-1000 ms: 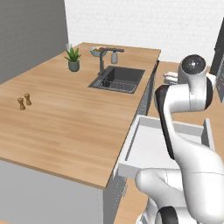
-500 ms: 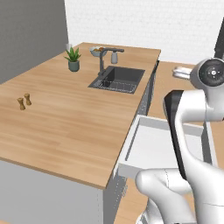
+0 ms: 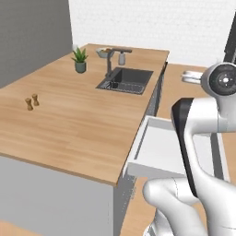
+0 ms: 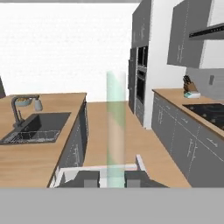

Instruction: Take a straw from the drawer in front and place it inside the glass cup on the dining counter.

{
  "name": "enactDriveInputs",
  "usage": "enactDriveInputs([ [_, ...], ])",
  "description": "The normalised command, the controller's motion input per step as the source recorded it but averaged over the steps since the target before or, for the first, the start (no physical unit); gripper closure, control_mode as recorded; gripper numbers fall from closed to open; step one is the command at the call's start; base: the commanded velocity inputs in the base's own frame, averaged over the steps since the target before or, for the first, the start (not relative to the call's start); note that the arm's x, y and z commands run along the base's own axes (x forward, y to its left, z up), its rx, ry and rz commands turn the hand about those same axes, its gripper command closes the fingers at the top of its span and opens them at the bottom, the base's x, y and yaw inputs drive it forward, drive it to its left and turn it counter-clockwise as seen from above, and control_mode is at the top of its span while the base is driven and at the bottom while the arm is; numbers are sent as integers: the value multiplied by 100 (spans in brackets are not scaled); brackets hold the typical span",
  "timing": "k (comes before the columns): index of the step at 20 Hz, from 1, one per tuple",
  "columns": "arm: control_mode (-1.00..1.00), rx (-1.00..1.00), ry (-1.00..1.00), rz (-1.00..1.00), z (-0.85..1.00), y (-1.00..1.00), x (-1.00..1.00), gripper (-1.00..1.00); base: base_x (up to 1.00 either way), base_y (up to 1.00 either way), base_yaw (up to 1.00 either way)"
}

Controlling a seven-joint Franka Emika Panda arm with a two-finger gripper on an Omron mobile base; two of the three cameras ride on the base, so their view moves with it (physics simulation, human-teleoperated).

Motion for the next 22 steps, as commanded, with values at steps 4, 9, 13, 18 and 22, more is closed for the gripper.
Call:
enactDriveInputs([
  [4, 100, 0, 0, 0, 0, 0, 0, 100, -78, 6, -35],
  [9, 100, 0, 0, 0, 0, 0, 0, 100, -70, 14, -51],
  [13, 100, 0, 0, 0, 0, 0, 0, 100, -52, 20, -56],
  [18, 100, 0, 0, 0, 0, 0, 0, 100, -27, -2, -60],
  [22, 100, 0, 0, 0, 0, 0, 0, 100, -10, -27, -57],
])
